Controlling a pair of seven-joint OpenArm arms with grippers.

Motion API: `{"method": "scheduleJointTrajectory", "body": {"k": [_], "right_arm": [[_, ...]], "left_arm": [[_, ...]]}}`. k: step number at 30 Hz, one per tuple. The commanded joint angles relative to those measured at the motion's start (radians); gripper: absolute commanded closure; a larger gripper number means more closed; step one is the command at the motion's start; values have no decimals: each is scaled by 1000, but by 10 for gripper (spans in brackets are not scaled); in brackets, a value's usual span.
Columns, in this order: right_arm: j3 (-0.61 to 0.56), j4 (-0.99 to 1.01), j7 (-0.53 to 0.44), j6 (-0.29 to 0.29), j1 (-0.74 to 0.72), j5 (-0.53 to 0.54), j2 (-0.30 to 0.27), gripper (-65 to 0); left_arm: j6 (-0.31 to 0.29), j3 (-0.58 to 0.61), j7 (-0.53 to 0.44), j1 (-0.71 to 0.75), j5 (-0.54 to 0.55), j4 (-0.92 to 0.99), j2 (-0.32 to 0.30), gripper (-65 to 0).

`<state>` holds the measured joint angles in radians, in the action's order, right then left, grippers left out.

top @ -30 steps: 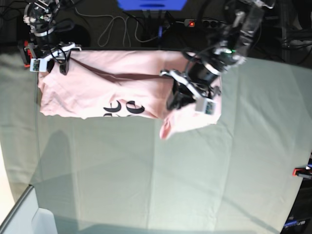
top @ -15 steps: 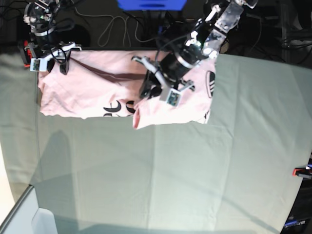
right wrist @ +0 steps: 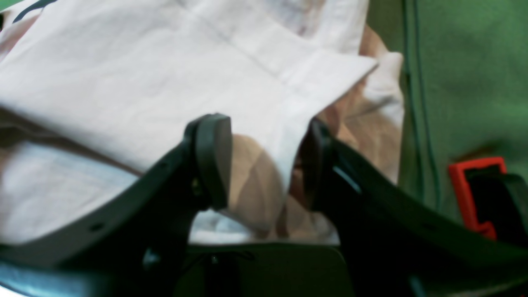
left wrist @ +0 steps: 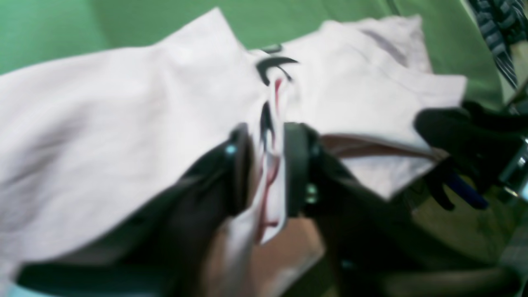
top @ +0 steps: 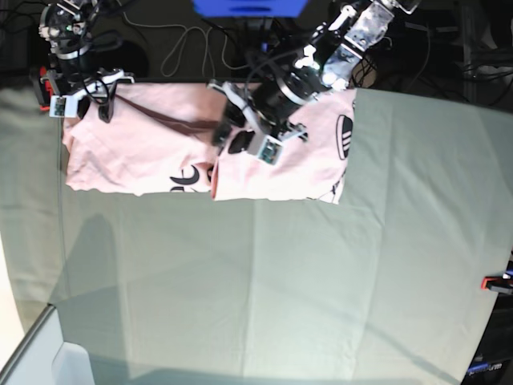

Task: Layout the t-shirt on the table in an organized manner, then fold the t-shirt properly
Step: 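Fold the held strip end over toward the right gripper and release, then grasp the other strip end with the right gripper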

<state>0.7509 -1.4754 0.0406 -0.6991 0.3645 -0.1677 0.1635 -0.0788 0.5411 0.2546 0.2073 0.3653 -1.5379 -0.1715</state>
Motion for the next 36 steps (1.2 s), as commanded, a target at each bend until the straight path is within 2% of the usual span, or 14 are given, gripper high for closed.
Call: {"method": "scheduleJointTrajectory", "body": {"k": [1, 3, 7, 11, 13, 17, 23, 29, 33, 36], "right_arm": [[3, -18, -26, 1, 5, 15, -6, -273], [3, -18, -26, 1, 1, 15, -6, -273], [6, -18, -26, 1, 1, 15, -6, -273], [9, -20, -26, 1, 1, 15, -6, -274], [9, -35, -26, 1, 0, 15, -6, -275], [11, -94, -25, 1, 1, 15, -6, -291], [11, -135, -25, 1, 1, 17, -6, -431], [12, -84, -23, 1, -52, 12, -11, -478], [42, 3, -14, 1, -109, 12, -49, -477], [68, 61, 37, 1, -155, 12, -97, -477]], "left_arm": [[-14, 9, -22, -4, 2, -26, 2, -242], [-16, 26, -25, -4, 5, -43, -3, -279], [-13, 26, -24, 4, 2, -95, -12, -279], [-11, 14, -30, 4, 10, -141, -78, -279], [-11, -32, -30, 7, 13, -137, -99, -279], [-16, -149, -30, 53, 13, -106, -101, -279], [-17, -321, -30, 99, 24, -123, -99, -280], [-19, -493, -24, 128, 186, -148, -125, -280], [-19, -594, -22, 152, 263, -148, -162, -280], [-19, -662, -22, 169, 291, -148, -181, -280]]}}
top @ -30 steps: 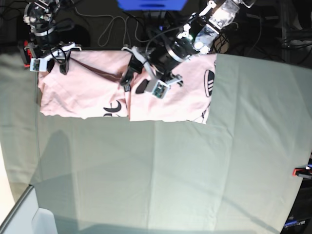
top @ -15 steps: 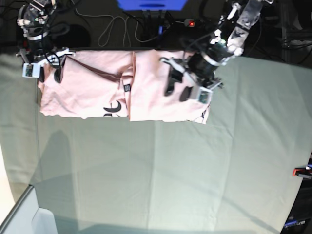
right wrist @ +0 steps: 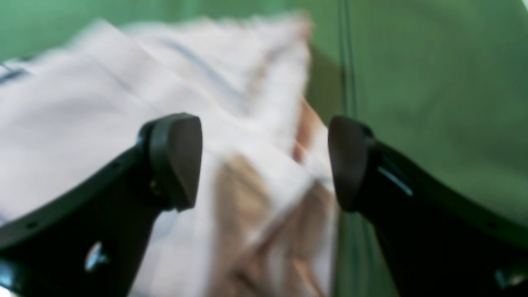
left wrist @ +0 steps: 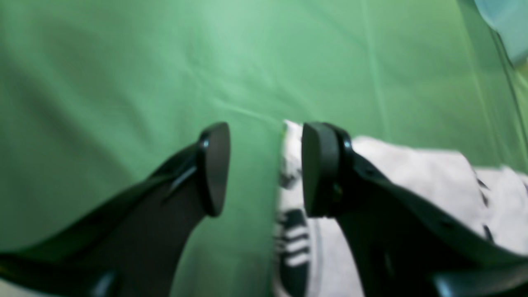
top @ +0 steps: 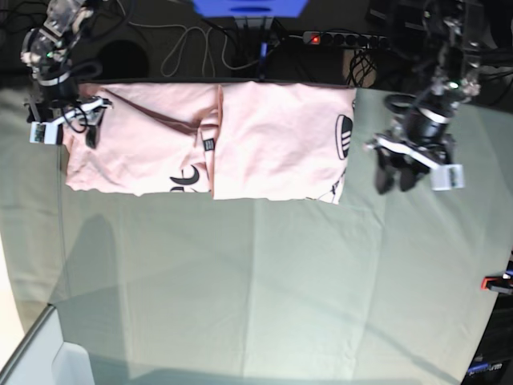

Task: Layout the t-shirt on the table in an organized manner, then fold the t-shirt properly
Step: 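Grasp the other strip end with the right gripper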

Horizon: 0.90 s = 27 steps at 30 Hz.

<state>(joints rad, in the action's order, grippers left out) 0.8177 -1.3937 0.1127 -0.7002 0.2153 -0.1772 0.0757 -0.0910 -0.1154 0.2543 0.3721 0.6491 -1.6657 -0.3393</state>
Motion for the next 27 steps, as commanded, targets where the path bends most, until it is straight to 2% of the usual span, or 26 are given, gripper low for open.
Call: {"method": "scheduleJointTrajectory", "body": {"k": [1, 4, 7, 12, 17, 27], "right_arm": [[10, 0, -15, 2, -20, 21, -21, -477], [16, 35, 29, 2, -38, 21, -50, -477], [12, 46, 37, 2, -38, 21, -53, -477], [4, 46, 37, 2, -30, 23, -12, -475], [-68, 46, 37, 2, -9, 23, 8, -473], [-87, 47, 37, 2, -15, 23, 3, -467]], "left_arm": [[-6, -25, -22, 6, 7, -20, -11, -280], [-6, -80, -22, 12, 7, -20, -10, -280], [-6, -109, -22, 9, 7, -15, -7, -280], [-6, -109, -22, 5, 7, -11, -5, -280], [-6, -109, -22, 3, 7, -11, -4, -280], [-6, -111, -25, 9, 1, -11, -8, -280]]}}
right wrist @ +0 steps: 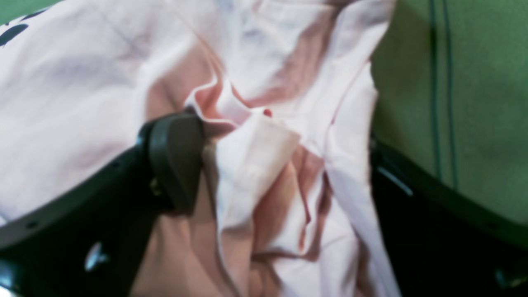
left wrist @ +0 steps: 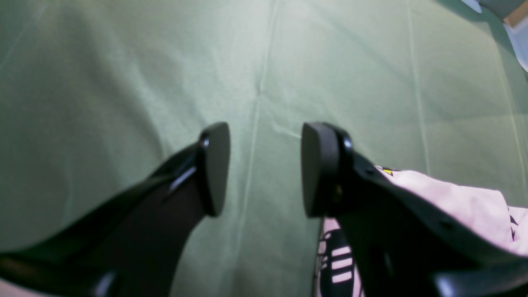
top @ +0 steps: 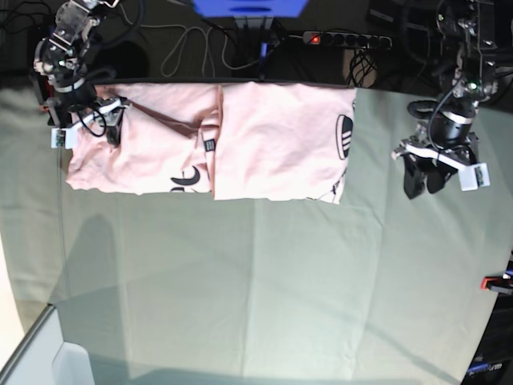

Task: Layout the t-shirt on the table in an organized manner, then fold the t-shirt properly
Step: 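Grasp the other strip end with the right gripper, then fold the held end over onto the stack with the right gripper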

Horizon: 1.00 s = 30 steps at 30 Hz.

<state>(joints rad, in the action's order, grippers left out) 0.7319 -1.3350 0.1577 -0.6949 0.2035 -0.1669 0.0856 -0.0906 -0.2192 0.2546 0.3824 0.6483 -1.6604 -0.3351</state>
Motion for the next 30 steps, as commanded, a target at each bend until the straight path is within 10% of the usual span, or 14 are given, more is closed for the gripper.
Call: {"method": "scheduleJointTrajectory", "body": {"k": [1, 11, 30], "right_arm": [[-1, -11, -7, -3, -3, 13, -7, -456], [1, 122, -7, -3, -26, 13, -48, -12], [-30, -378, -5, -3, 57, 17, 71, 0]], "left_arm": [[-7, -7, -25, -1, 1, -16, -11, -280], [-7, -7, -27, -1, 0, -17, -8, -280], [-7, -150, -22, 39, 5, -25, -6, -280]]}}
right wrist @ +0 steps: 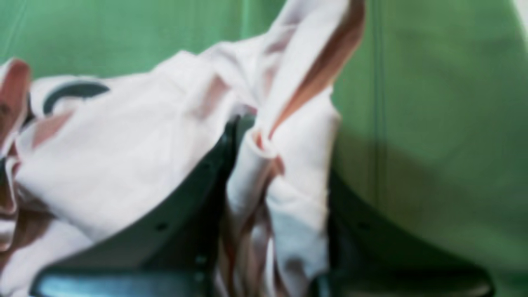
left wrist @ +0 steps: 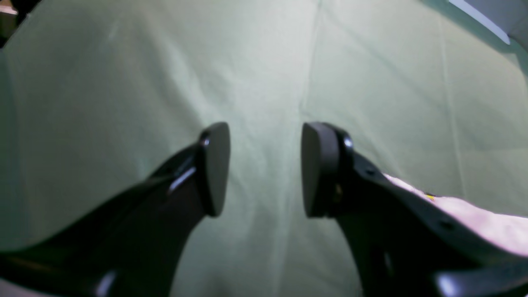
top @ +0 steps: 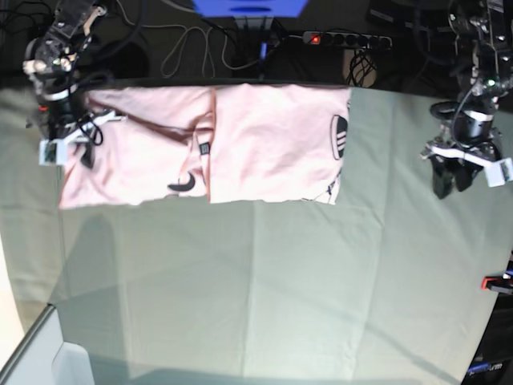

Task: Layout the t-shirt on the table in an organized manner, then fold the t-shirt properly
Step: 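Fold the held end over onto the stack with the right gripper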

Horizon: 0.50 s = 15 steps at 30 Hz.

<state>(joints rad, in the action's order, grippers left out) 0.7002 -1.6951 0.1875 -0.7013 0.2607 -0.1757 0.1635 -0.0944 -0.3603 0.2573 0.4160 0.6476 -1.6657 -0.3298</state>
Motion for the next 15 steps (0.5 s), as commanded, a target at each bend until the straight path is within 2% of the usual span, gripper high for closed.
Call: {"method": "scheduleJointTrajectory", "body": {"k": [1, 7, 15], "right_arm": [[-27, -41, -35, 3, 19, 26, -6, 0], [-320, -145, -35, 3, 145, 26, -6, 0], [-589, -148, -35, 3, 154, 21, -6, 0]], "left_arm": [[-3, -10, -25, 5, 5, -20, -12, -280], [-3, -59, -25, 42, 5, -20, -12, -280], [-3, -165, -25, 111, 7, -21, -12, -280]]}}
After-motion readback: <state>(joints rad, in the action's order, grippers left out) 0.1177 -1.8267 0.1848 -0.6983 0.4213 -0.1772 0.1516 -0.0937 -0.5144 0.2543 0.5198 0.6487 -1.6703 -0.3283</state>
